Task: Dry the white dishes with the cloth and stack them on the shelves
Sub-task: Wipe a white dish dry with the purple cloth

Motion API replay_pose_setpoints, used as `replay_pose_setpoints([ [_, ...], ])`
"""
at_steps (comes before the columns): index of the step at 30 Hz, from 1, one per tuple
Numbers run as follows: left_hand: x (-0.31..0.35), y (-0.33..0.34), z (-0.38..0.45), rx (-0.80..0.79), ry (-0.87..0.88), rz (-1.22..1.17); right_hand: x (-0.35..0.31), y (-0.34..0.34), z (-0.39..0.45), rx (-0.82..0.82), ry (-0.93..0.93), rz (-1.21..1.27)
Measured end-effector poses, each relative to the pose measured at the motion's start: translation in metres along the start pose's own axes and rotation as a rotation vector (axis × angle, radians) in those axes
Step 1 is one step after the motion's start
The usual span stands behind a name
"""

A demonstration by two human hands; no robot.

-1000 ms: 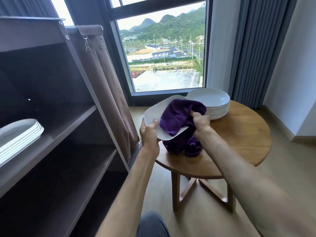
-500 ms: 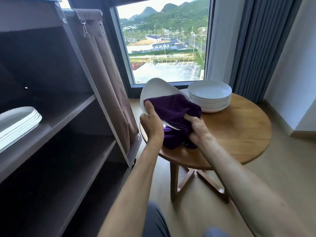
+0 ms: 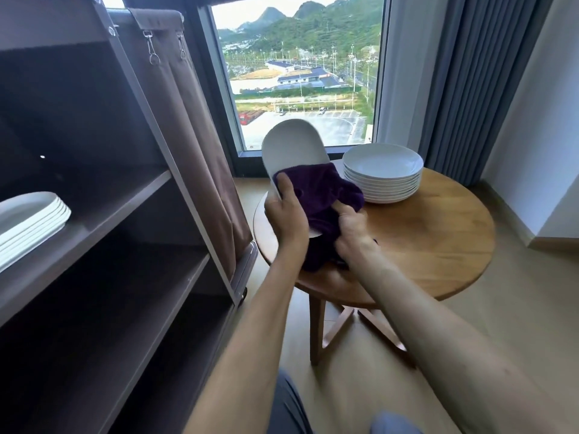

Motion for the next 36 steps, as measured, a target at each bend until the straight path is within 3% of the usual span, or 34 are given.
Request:
replay_pose_setpoints([
  [3, 0.019, 0.006, 0.009, -0.202, 0.121, 0.196, -0.022, 0.001, -0.001, -0.125, -0.101, -0.118],
  [7, 0.018, 0.021, 0.009, -0.498, -0.092, 0.436, -0.037, 0.015, -0.003, -0.197, -0.162, -0.314],
  [9, 0.022, 0.021, 0.011, -0.540, -0.136, 0.420, -0.040, 0.017, 0.001, -0.159, -0.173, -0.360],
  [12, 0.028, 0.026, 0.007, -0.568, -0.205, 0.155, -0.047, 0.016, 0.006, -0.031, -0.203, -0.338],
  [15, 0.015, 0.019, -0.006, -0.509, -0.207, -0.222, -0.054, 0.016, 0.010, 0.022, -0.218, -0.330],
  [19, -0.009, 0.008, -0.021, -0.454, -0.351, -0.736, -0.040, 0.007, 0.009, 0.105, -0.118, -0.198],
  [21, -0.014, 0.013, -0.032, -0.432, -0.285, -0.649, -0.028, -0.001, 0.003, 0.215, -0.030, -0.071],
  [23, -0.020, 0.019, -0.046, -0.389, -0.145, -0.344, -0.018, 0.002, 0.002, 0.154, 0.023, -0.083],
  [25, -0.025, 0.020, -0.045, -0.278, -0.112, -0.198, -0.010, 0.009, -0.002, 0.074, 0.046, -0.126],
  [28, -0.028, 0.008, -0.022, -0.039, -0.155, -0.203, 0.003, 0.013, -0.011, 0.059, 0.102, -0.131],
  [32, -0.022, 0.007, -0.010, -0.023, -0.109, -0.052, 0.004, 0.012, -0.015, 0.064, 0.078, -0.021],
  [36, -0.017, -0.007, 0.005, -0.008, -0.096, -0.066, -0.020, -0.004, -0.002, 0.159, 0.000, 0.026],
])
Point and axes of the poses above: each hand's wrist, its own z-axis towards the middle knuckle, its own y-axis out of the palm, x = y × z, the point moved 8 cm from there along z, towards the middle knuckle, and after that the axes turned 2 degrees about x, right-handed, at the moved point
